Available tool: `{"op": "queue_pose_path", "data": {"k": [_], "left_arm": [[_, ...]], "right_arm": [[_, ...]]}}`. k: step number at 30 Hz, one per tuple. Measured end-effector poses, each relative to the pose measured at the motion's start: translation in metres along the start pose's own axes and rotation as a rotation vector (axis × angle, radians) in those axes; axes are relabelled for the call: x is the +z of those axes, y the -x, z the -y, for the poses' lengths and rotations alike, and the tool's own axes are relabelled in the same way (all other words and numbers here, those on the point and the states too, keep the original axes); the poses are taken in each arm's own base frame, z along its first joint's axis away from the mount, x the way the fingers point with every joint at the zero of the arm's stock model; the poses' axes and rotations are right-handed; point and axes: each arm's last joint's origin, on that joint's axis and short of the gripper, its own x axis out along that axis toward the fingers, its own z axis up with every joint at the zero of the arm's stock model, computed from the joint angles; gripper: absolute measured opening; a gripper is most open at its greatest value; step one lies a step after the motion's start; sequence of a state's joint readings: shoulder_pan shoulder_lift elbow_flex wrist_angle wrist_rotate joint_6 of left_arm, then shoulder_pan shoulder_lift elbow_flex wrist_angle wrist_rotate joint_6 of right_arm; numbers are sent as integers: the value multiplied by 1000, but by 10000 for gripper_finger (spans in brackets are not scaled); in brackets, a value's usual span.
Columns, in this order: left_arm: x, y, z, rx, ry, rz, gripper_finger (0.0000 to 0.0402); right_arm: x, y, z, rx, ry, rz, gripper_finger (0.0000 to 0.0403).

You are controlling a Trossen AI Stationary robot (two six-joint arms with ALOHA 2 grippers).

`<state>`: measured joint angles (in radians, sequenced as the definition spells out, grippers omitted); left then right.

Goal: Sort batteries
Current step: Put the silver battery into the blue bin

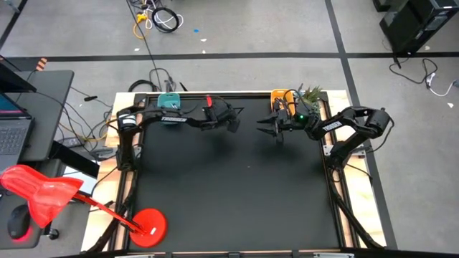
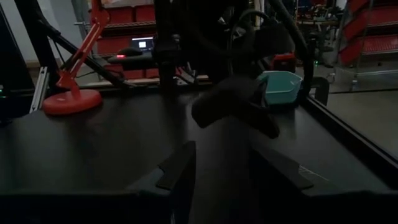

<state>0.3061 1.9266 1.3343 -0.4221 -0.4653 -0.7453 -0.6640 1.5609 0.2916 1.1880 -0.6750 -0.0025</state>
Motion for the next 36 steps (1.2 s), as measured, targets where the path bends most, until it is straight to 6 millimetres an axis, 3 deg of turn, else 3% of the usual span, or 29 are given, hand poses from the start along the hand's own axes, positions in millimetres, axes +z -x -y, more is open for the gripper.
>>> {"op": "queue_pose_path", "data": {"k": [5, 9, 12, 17, 24, 29, 32, 36], "left_arm": [[6, 0, 14, -122, 91, 64, 29], [-6, 7, 27, -135, 17, 95, 72], [-11, 22, 35, -77, -69, 186, 87], [-21, 35, 43, -15, -195, 247, 90], [-21, 37, 43, 19, -280, 272, 84], [-19, 42, 43, 20, -337, 276, 68], [-17, 49, 41, 24, -365, 272, 63], [-14, 65, 38, 20, -397, 272, 63]], "right_arm": [[-1, 0, 2, -51, -9, -12, 151], [-12, 1, 9, -181, -50, -137, 151], [-11, -10, 10, -246, -39, -200, 151], [-17, -29, 9, -416, 23, -339, 151], [0, -60, 50, -519, -52, -461, 151], [-24, -77, 75, -562, -126, -708, 151], [-5, -88, 78, -612, -110, -734, 151], [-14, -81, 79, -623, -170, -825, 151]]}}
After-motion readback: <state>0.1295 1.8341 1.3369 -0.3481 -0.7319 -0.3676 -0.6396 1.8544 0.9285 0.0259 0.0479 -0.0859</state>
